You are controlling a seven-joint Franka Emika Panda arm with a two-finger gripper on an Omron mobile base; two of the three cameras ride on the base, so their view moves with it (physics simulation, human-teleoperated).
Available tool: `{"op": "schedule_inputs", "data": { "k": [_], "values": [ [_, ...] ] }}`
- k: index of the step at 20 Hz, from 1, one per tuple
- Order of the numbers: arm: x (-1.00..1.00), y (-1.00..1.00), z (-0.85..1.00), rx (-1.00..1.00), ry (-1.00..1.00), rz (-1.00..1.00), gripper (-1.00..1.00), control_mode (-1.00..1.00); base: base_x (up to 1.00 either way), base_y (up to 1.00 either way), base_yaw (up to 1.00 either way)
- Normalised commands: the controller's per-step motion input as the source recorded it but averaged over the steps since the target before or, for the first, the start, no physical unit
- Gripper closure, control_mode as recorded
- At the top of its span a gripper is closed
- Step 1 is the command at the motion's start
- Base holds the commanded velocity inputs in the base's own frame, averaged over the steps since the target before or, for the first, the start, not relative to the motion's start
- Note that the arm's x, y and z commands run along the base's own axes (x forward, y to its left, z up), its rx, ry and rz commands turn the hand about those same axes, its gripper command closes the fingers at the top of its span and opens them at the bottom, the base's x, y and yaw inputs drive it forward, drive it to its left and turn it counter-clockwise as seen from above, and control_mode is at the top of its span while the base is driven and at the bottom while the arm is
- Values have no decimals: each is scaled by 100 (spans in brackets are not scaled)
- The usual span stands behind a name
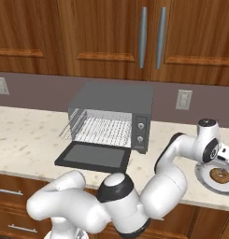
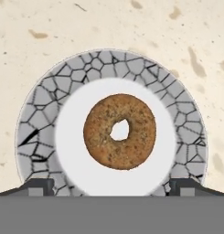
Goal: Pick up the bagel from the plate, place it on the toaster oven rack, close the door, and set the timer.
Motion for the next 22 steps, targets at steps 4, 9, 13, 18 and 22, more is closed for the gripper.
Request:
{"op": "schedule_inputs", "data": {
  "k": [4,9,13,18,22],
  "values": [
    [19,-13,-14,-6,7,0,-100,-100,0,0,0],
    [16,-13,-1,0,6,0,-100,-100,0,0,0],
    [10,-19,0,0,8,0,-100,-100,0,0,0],
    [2,-20,0,0,11,0,-100,-100,0,0,0],
    [0,-9,0,0,11,2,-100,-100,0,0,0]
  ]
}}
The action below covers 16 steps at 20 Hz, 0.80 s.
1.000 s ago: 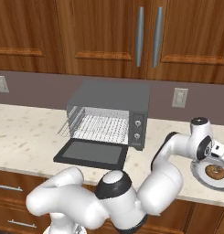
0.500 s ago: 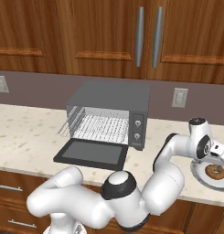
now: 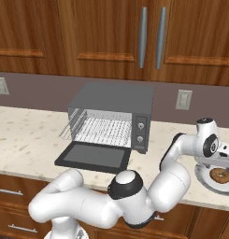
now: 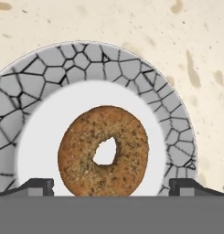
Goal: Pick up the bagel from the plate, place it on the toaster oven rack, close the door, and set the timer.
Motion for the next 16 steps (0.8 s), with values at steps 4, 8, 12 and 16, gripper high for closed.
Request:
{"op": "schedule_inputs", "data": {
  "k": [4,8,12,16],
  "values": [
    [0,0,-3,0,11,3,-100,-100,0,0,0],
    [0,0,-9,0,9,5,-100,-100,0,0,0],
    [0,0,-10,1,4,7,-100,-100,0,0,0],
    [0,0,-9,4,3,8,-100,-100,0,0,0]
  ]
}}
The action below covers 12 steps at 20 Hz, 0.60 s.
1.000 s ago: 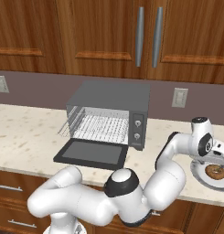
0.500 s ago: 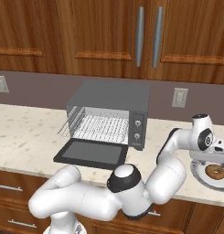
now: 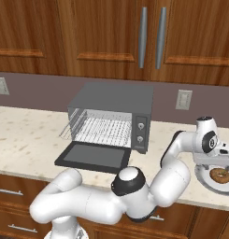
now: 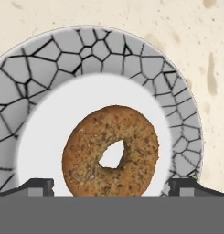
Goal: Pick up the bagel from the plate, place it on the toaster oven rack, close the door, and set the timer.
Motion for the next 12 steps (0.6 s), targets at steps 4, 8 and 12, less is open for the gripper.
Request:
{"op": "schedule_inputs", "data": {
  "k": [4,8,12],
  "values": [
    [0,0,-15,3,5,7,-100,-100,0,0,0],
    [0,0,-14,3,3,5,-100,-100,0,0,0],
    [0,0,-15,3,3,5,-100,-100,0,0,0]
  ]
}}
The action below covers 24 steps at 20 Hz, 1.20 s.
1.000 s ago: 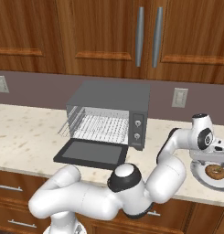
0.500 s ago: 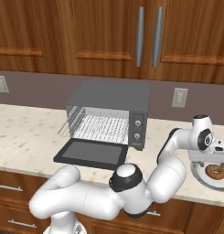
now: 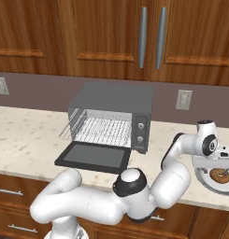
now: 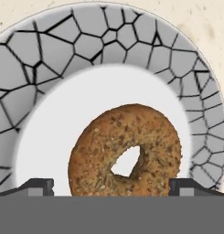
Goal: Pick up the bagel from the plate, place it on the toaster oven rack, close the door, and set the timer.
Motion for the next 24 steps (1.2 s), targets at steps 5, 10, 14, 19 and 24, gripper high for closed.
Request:
{"op": "schedule_inputs", "data": {
  "k": [5,10,14,19,24],
  "values": [
    [0,0,-11,3,1,4,-100,-100,0,0,0],
    [0,0,-9,3,1,6,-100,-100,0,0,0],
    [6,0,-9,2,0,7,-100,-100,0,0,0],
    [0,0,-26,1,5,5,-100,-100,0,0,0],
    [0,0,-53,0,12,3,100,-100,0,0,0]
  ]
}}
